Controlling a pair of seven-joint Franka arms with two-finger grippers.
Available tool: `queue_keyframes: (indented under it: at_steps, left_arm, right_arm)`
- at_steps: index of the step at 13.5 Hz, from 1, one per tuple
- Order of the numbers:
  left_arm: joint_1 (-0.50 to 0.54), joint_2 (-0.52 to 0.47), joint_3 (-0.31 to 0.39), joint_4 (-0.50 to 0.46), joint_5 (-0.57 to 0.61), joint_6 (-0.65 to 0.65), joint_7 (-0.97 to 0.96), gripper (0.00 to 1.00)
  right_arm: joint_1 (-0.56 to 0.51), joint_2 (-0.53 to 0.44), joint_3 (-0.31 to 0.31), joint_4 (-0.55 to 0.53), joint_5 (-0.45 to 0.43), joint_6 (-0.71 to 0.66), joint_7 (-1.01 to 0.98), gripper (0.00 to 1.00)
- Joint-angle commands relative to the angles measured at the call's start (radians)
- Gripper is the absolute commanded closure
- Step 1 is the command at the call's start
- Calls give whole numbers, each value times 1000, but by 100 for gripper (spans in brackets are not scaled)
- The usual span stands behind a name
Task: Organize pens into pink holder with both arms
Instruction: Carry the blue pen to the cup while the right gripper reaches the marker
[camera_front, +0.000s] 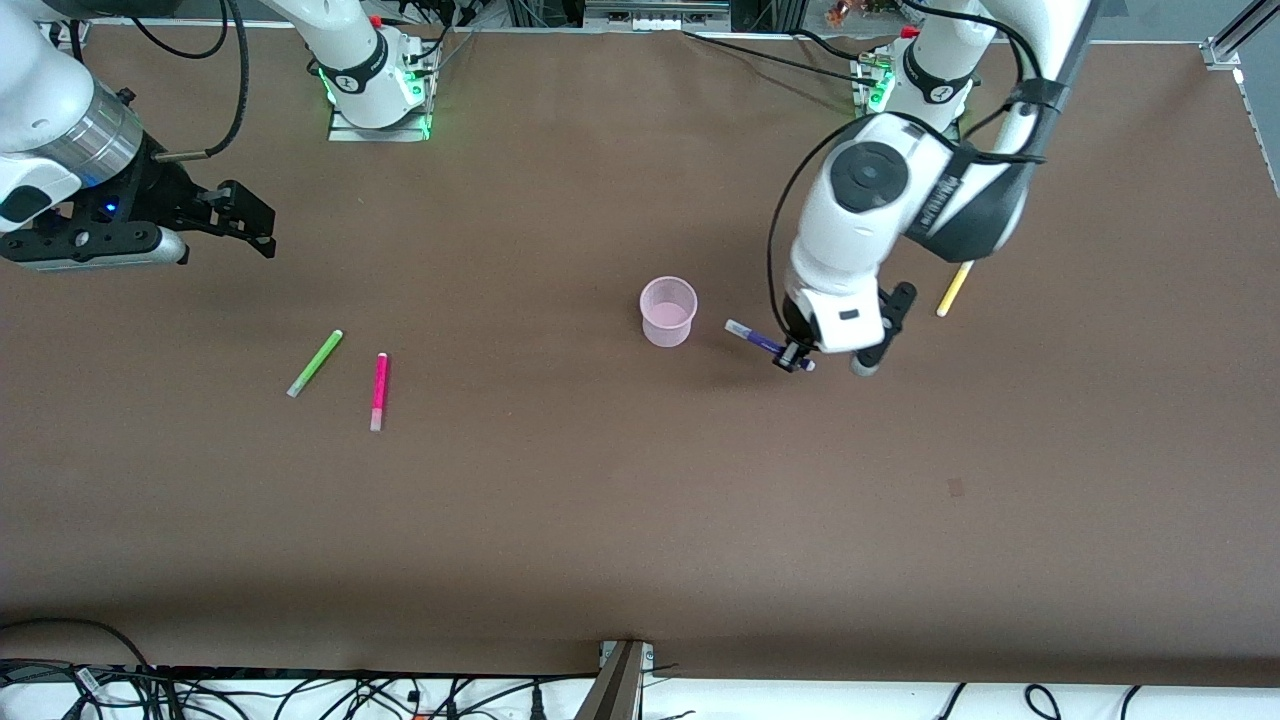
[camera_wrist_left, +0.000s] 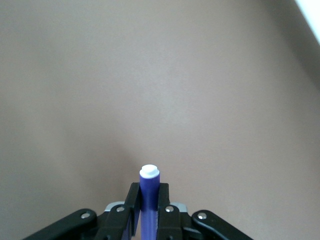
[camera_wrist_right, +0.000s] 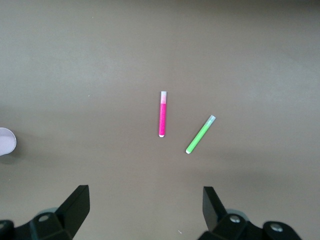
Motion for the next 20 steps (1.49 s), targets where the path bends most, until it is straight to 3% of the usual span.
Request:
queue_keyframes:
  at_steps: [1,2,5,8,12,14,17,20]
  left_arm:
    - [-87,43,14,33,151,-6,-167,100]
    - [-120,52,14,37,214,-6,-224,100]
    - [-195,100,18,62,355,-21,-355,100]
    - [-252,130,20,66,458,-101,-393,100]
    - [-308,144,23,74,478,-159,-415,100]
    - [-318,169,25,117,500,-179,-415,100]
    - [-339,225,25,189,509,-256,-421,100]
    - [-362,227,23,189,509,-285,-424,100]
  right_arm:
    - [-4,84,-1,15,-6,3,-13,0]
    - [-11,136,-1,17,-4,-7,-41,0]
    - [-10,169,-3,0,2,22,-101,0]
    - [-11,152,-4,-133,5,132,-93,0]
    - [-13,146,-13,-300,8,323,-91,0]
    - [-13,159,-29,-406,54,474,-93,0]
    - [-13,221,-29,-514,82,669,-91,0]
    - [-13,300,-27,-560,117,789,-93,2]
